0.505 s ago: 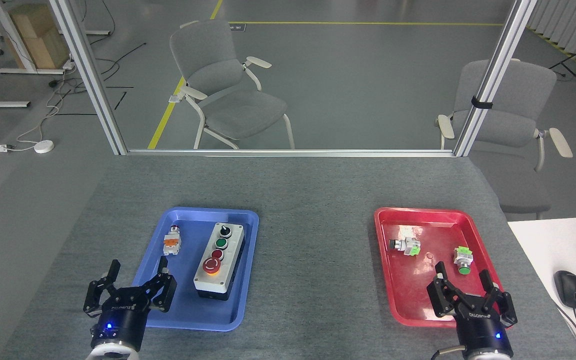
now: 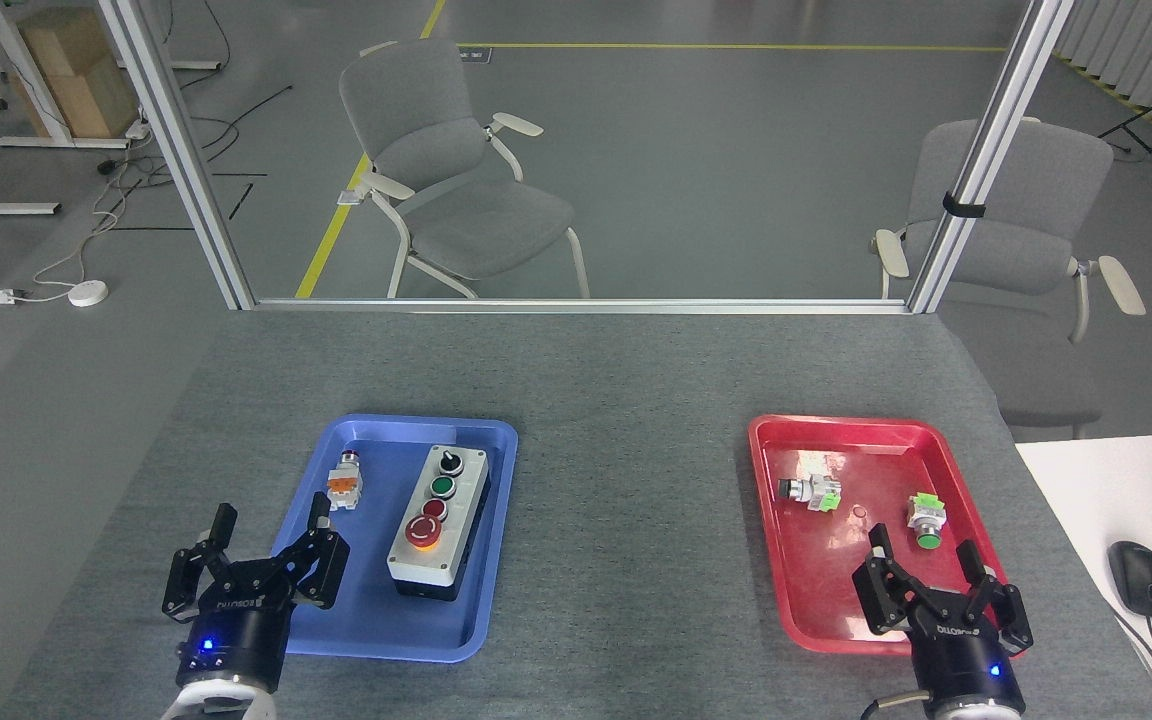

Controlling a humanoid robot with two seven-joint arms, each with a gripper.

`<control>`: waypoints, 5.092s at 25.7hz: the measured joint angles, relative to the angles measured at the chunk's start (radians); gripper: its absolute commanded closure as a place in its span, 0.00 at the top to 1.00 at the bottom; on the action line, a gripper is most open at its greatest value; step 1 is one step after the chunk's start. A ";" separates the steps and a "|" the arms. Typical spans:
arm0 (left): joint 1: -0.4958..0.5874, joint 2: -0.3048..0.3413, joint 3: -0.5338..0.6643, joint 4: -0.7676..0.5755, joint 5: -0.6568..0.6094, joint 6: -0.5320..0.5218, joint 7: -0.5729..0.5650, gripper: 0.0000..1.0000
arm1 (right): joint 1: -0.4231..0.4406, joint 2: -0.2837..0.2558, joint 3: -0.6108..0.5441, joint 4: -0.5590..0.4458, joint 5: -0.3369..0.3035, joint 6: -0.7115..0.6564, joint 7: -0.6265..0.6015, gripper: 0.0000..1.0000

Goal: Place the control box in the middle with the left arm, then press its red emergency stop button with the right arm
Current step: 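Move the left gripper toward the gray control box on the blue tray, then lower the left gripper and grasp the near end of the control box, then lift the control box with the left gripper and carry it off the tray, then set the control box down between the trays and open the left gripper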

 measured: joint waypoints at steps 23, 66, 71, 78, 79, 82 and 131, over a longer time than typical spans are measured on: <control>-0.087 -0.098 -0.283 0.320 -0.234 0.151 -0.135 0.99 | -0.028 0.000 0.001 0.000 0.000 0.001 0.006 0.99; -0.303 -0.081 -0.220 0.607 -0.172 0.110 -0.125 0.99 | -0.035 -0.018 0.001 0.039 0.002 0.002 0.013 0.99; -0.338 -0.082 -0.221 0.651 -0.154 0.110 -0.125 0.99 | -0.037 -0.023 0.001 0.043 0.000 0.002 0.012 0.99; -0.356 -0.079 -0.221 0.680 -0.144 0.112 -0.121 0.63 | -0.035 -0.024 0.001 0.047 0.000 0.001 0.010 0.99; -0.357 -0.078 -0.221 0.682 -0.145 0.109 -0.117 0.51 | -0.035 -0.024 0.001 0.047 -0.001 0.001 0.010 0.99; -0.357 -0.071 -0.221 0.682 -0.145 0.096 -0.116 0.09 | -0.033 -0.024 0.001 0.048 -0.001 0.001 0.007 0.99; -0.444 -0.166 -0.823 0.705 -0.095 0.247 -0.162 0.89 | -0.034 -0.043 0.000 0.048 -0.003 0.003 0.001 0.99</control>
